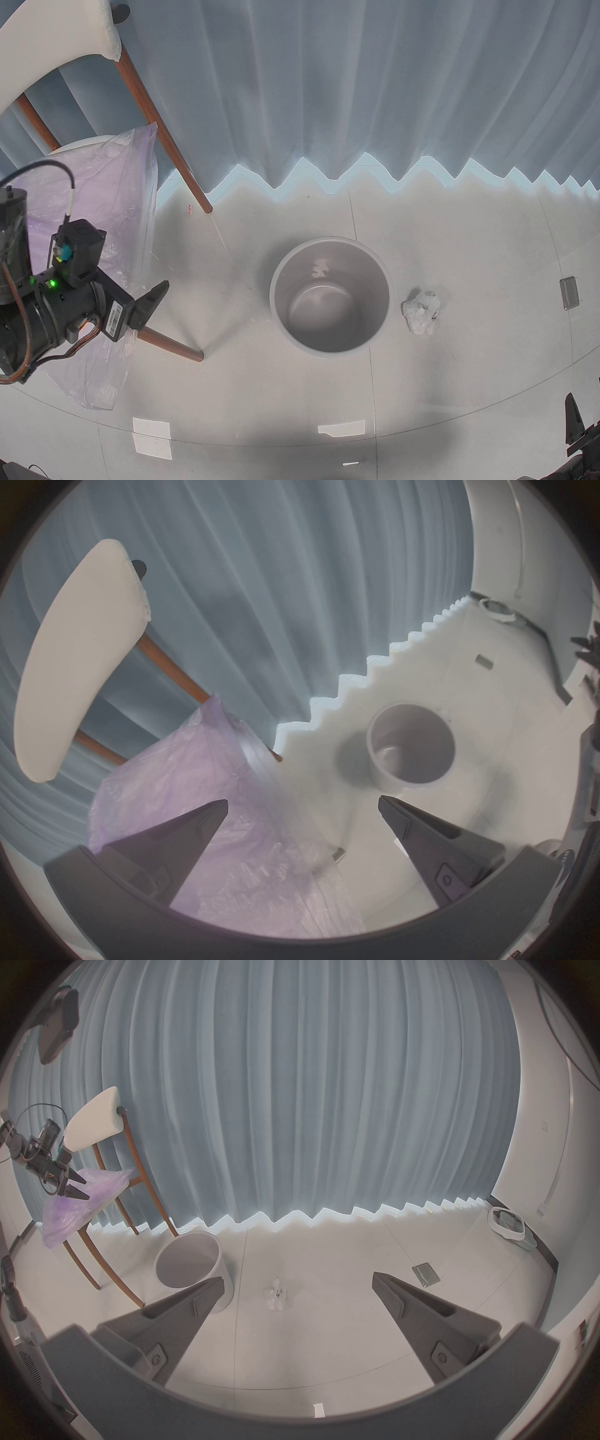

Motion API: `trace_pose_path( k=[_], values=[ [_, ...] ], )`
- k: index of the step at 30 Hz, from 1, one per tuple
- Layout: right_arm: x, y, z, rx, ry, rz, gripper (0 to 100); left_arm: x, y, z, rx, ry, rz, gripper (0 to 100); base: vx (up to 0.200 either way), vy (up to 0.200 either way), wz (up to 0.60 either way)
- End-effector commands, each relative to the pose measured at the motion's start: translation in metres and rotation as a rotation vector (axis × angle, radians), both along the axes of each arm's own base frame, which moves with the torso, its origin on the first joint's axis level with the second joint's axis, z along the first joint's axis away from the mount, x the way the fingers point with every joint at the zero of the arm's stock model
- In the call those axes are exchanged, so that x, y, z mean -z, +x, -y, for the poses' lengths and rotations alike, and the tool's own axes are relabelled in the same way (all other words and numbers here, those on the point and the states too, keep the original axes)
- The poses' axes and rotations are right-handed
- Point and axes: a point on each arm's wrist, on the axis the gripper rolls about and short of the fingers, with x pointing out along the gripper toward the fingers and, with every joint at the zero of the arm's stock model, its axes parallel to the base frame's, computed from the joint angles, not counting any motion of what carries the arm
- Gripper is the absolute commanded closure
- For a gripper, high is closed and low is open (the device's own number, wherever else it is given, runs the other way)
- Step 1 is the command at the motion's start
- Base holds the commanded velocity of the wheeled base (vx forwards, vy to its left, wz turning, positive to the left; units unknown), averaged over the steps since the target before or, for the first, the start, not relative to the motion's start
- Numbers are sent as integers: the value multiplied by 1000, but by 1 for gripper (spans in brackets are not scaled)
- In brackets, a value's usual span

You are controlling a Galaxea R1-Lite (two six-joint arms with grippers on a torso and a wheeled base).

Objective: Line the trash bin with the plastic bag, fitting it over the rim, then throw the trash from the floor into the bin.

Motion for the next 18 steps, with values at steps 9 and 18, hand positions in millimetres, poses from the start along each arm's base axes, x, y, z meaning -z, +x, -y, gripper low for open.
trace_pose_path(
  k=[9, 18],
  values=[
    [5, 0, 0, 0, 2, -2, 0, 29, 43, 22, -156, 254, -70, 0, 0, 0, 0],
    [5, 0, 0, 0, 2, -2, 0, 17, 67, 2, -253, 309, -17, 0, 0, 0, 0]
  ],
)
